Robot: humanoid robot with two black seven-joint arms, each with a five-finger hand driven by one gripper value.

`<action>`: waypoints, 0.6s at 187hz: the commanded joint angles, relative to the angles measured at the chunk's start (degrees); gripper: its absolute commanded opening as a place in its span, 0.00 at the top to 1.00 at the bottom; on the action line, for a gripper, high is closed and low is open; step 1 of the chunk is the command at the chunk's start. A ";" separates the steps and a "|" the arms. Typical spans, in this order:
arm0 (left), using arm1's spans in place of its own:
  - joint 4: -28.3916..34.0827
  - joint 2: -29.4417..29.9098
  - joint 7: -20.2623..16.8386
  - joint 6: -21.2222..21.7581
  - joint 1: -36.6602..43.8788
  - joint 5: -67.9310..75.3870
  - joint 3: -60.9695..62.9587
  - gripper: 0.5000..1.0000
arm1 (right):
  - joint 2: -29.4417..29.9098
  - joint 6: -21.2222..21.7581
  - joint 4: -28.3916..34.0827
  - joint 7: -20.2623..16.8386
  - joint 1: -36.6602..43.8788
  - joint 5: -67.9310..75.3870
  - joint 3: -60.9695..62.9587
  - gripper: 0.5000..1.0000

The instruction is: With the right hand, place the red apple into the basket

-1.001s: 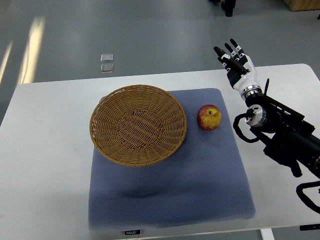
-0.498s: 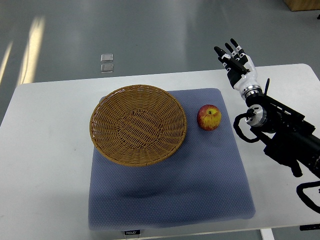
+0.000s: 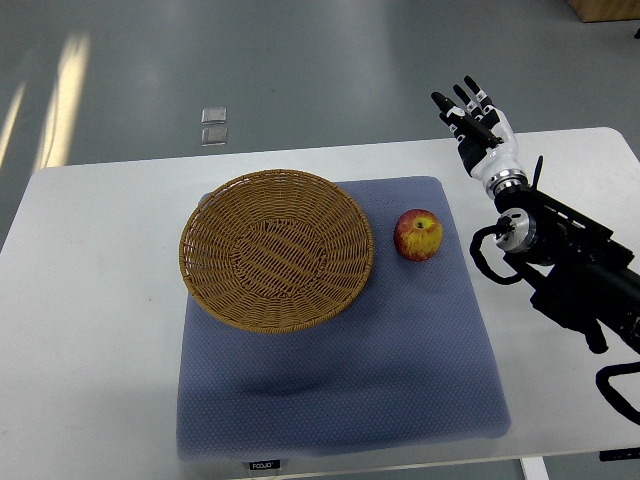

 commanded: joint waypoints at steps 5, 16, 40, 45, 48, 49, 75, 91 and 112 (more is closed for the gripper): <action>-0.03 0.00 0.00 0.00 0.00 0.00 0.00 0.00 | -0.01 0.00 0.00 0.00 0.00 0.00 0.00 0.15; -0.03 0.00 0.00 0.00 0.00 0.00 0.00 0.00 | -0.10 0.00 0.00 0.00 0.09 0.00 0.00 0.15; 0.06 0.00 0.00 0.00 0.00 0.00 0.00 0.00 | -0.01 0.00 0.00 0.00 0.62 0.00 0.00 0.15; 0.06 0.00 0.00 0.08 0.00 0.00 0.00 0.00 | -0.01 0.00 0.09 0.00 0.71 0.09 0.00 0.15; 0.06 0.00 0.00 0.00 0.00 0.00 0.00 0.00 | -0.01 0.00 0.09 0.00 0.71 0.09 0.00 0.15; 0.06 0.00 0.00 0.00 0.00 0.00 0.00 0.00 | -0.01 0.00 0.09 0.00 0.71 0.09 0.00 0.15; -0.03 0.00 0.00 0.00 0.00 0.00 0.00 0.00 | -0.28 -0.09 0.35 -0.09 0.88 0.00 -0.09 0.15; -0.03 0.00 0.00 0.08 0.00 0.00 0.00 0.00 | -0.28 -0.17 0.35 -0.09 0.88 0.00 -0.09 0.15; -0.03 0.00 0.00 0.00 0.00 0.00 0.00 0.00 | -0.72 -0.09 0.53 -0.09 0.88 0.00 -0.09 0.15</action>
